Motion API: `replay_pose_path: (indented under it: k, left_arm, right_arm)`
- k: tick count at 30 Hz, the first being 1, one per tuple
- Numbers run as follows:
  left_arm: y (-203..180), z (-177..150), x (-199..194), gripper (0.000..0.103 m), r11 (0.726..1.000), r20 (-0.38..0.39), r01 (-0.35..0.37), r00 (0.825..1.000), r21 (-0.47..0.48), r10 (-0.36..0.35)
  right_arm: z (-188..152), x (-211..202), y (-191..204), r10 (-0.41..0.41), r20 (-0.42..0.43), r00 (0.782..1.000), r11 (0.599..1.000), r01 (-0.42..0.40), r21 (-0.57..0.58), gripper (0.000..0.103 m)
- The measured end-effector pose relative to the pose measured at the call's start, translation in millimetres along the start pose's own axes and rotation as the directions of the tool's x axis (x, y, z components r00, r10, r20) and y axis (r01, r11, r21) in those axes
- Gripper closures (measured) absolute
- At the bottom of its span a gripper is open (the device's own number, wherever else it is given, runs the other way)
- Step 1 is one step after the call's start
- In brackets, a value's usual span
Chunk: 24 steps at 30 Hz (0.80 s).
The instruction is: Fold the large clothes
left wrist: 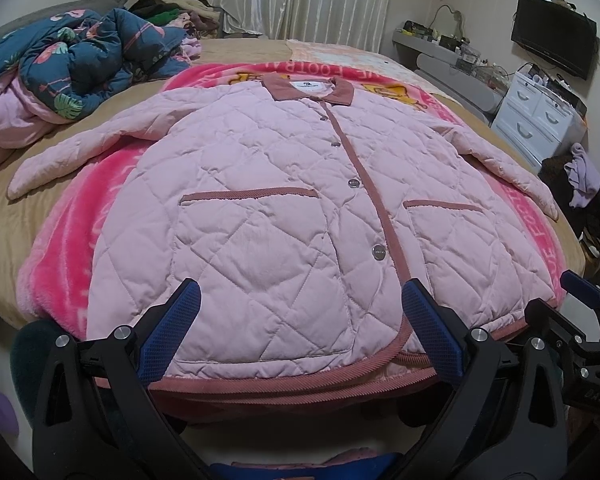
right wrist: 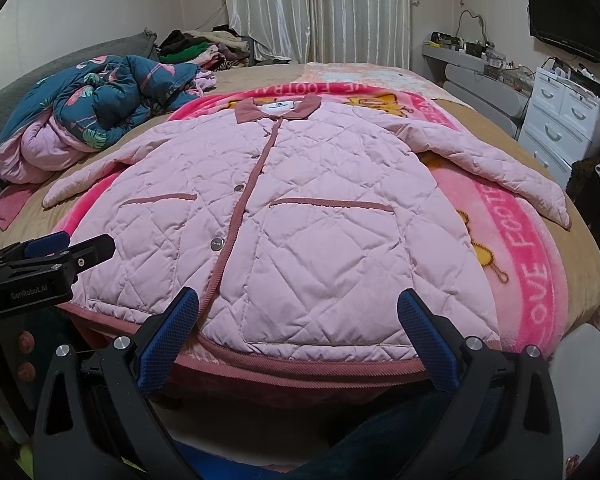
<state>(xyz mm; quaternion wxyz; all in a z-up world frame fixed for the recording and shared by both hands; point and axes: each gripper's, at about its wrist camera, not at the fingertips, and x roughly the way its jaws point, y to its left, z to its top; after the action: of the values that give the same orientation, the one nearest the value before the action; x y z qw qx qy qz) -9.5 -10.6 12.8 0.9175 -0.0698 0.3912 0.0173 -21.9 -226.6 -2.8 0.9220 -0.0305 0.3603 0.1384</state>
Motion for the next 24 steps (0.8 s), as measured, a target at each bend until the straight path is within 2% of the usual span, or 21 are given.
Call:
replay_pose_path:
  k: [14, 24]
  left_arm:
    - [-0.7, -0.7, 0.6, 0.009, 1.0, -0.002, -0.003, 1.0, 0.003, 0.003]
    - [4.4, 10.7, 9.6, 0.009, 1.0, 0.015, -0.017, 1.0, 0.0, 0.017]
  right_arm:
    - [-1.0, 7.6, -1.1, 0.005, -0.02, 1.0, 1.0, -0.005, 0.002, 0.004]
    - [14.8, 22.4, 4.2, 0.005, -0.034, 0.999, 1.0, -0.006, -0.03, 0.004]
